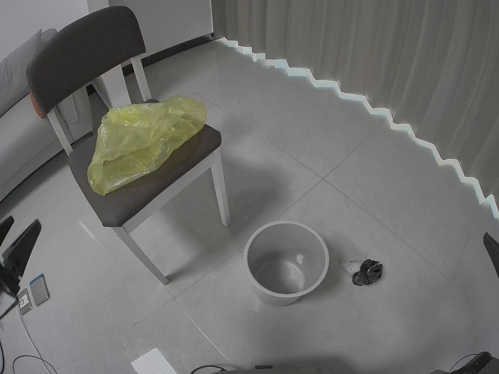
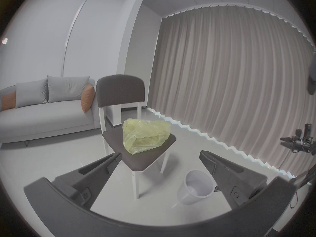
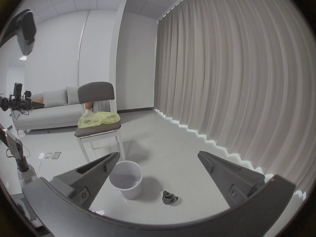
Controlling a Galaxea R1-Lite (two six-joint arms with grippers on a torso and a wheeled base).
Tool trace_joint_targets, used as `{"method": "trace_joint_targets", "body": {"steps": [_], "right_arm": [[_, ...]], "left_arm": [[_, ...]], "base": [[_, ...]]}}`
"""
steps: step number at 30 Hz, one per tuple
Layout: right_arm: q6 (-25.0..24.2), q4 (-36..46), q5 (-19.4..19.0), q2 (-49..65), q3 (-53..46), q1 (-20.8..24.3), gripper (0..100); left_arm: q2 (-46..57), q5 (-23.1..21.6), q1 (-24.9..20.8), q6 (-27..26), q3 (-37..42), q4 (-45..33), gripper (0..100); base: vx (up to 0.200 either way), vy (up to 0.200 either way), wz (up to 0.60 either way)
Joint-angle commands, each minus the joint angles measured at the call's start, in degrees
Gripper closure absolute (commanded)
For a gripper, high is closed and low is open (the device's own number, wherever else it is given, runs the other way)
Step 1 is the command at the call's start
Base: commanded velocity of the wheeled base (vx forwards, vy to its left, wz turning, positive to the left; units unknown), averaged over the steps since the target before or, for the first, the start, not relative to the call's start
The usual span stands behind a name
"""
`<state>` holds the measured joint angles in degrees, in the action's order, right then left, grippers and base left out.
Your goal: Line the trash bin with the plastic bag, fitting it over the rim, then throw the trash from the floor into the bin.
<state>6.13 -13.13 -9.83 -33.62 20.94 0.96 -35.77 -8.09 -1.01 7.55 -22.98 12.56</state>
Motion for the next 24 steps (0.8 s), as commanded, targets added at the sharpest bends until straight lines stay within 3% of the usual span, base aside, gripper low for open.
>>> {"method": "trace_joint_targets", "body": {"steps": [1, 7, 9, 24], "right_arm": [[0.20, -11.83, -1.34, -18.67, 1.73, 0.18, 0], [0.20, -12.10, -1.16, -18.50, 2.52, 0.27, 0], [0.11, -12.01, -1.16, -18.41, 2.87, 0.18, 0], [0.02, -12.01, -1.34, -18.94, 3.93, 0.18, 0]], "left_arm": [[-39.82, 7.22, 2.77, -6.67, -14.20, 9.15, 0], [-50.54, 9.68, 3.30, -13.61, -21.32, 9.77, 0], [-56.96, 13.10, 3.30, -16.95, -25.62, 9.86, 0], [-69.61, 18.11, 3.38, -21.70, -39.51, 8.80, 0]], "base": [[0.000, 0.000, 0.00], [0.000, 0.000, 0.00], [0.000, 0.000, 0.00], [0.000, 0.000, 0.00]]}}
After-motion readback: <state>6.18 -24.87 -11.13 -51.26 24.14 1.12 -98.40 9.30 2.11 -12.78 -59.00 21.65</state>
